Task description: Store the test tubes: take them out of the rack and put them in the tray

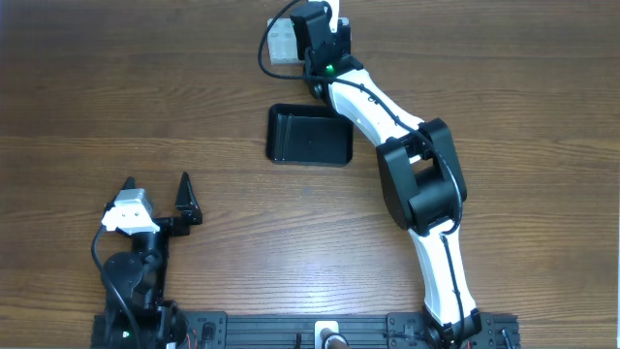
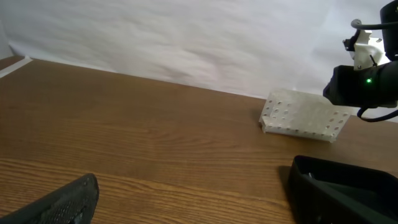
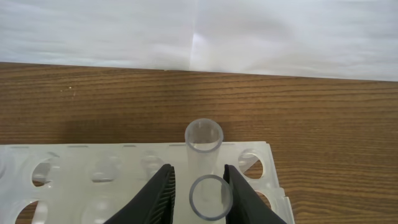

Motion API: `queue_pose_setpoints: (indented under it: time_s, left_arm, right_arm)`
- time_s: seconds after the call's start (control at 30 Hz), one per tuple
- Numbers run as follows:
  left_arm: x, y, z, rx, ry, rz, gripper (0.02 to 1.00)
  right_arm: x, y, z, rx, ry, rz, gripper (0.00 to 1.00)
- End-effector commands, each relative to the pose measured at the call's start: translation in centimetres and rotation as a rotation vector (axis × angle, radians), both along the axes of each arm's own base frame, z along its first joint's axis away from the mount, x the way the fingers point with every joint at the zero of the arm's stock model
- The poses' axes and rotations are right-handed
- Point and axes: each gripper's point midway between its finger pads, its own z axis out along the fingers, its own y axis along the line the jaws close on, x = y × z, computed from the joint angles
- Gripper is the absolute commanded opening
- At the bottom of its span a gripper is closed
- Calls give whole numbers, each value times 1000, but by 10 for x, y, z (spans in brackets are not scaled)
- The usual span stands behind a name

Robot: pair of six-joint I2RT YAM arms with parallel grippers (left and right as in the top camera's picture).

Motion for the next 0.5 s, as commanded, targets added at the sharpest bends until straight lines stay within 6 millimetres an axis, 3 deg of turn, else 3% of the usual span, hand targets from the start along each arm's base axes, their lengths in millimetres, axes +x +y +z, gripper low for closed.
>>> queue_pose_setpoints:
  time_s: [0.03,0.5]
  left_arm:
    - [0,-1,-1,17,2,-10,998]
    - [0,-1,-1,17,2,-10,996]
  right_arm:
    - [1,11,1,0,-12,5,255]
    - [3,16,10,9,-30,10,205]
